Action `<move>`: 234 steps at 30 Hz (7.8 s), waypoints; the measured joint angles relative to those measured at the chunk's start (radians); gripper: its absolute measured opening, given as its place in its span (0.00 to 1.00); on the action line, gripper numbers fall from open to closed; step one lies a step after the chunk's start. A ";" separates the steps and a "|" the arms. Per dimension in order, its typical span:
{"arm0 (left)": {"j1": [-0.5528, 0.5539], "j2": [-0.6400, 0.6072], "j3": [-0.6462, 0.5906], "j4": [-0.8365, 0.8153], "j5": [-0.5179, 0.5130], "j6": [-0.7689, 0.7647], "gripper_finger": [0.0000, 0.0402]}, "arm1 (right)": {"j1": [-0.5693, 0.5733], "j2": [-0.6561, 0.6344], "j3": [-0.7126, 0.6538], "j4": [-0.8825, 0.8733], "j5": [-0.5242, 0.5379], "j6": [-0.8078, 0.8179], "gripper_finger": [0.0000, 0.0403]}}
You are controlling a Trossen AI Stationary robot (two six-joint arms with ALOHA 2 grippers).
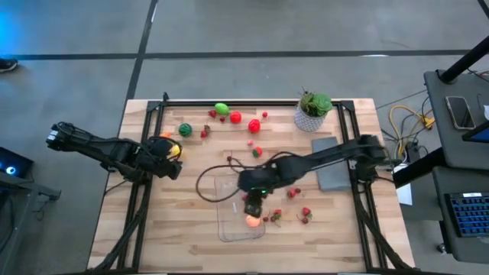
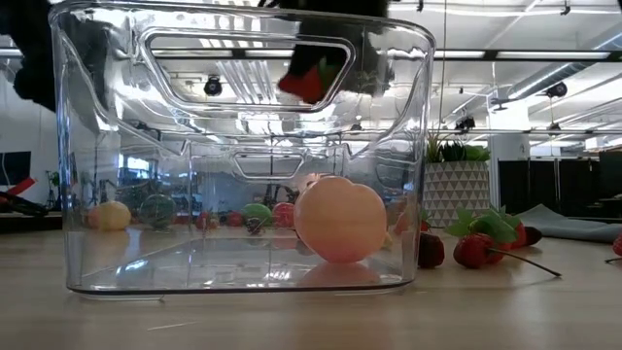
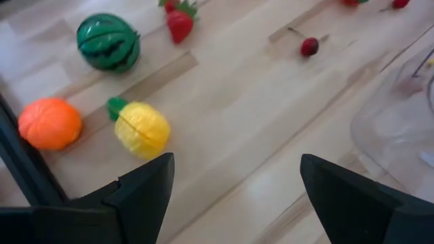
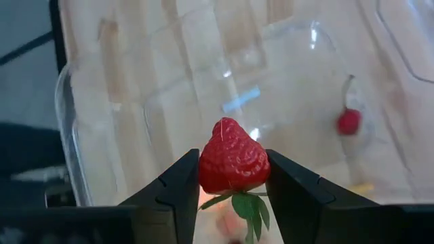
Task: Pick and placing Produce into tupperware
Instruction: Put the red strawberry into the transparent bin, then put the yellow pineapple into the transparent bin, then put the red strawberry into the transparent bin
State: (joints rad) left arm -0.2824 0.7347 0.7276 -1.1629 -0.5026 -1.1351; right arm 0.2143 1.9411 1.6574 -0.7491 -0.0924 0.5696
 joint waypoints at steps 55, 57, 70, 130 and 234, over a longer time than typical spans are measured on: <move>0.369 0.452 -0.099 0.134 0.000 -0.458 0.76 | -0.104 -0.132 0.468 -0.584 0.523 -0.118 0.74; 0.396 0.483 -0.099 0.145 -0.002 -0.425 0.76 | -0.106 -0.133 0.468 -0.587 0.523 -0.118 0.73; 0.535 0.660 -0.101 0.275 0.049 -0.285 0.76 | -0.106 -0.133 0.468 -0.590 0.521 -0.177 0.73; -0.010 0.681 0.231 0.808 0.395 0.541 0.47 | -0.125 -0.160 0.461 -0.822 0.591 0.355 0.70; -0.021 0.397 0.446 0.290 0.079 0.276 0.75 | 0.165 -0.330 -0.848 0.217 0.251 -0.030 0.62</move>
State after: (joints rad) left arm -0.3035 1.1313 1.1732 -0.8726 -0.4240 -0.8589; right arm 0.3794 1.6107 0.8095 -0.5320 0.1586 0.5399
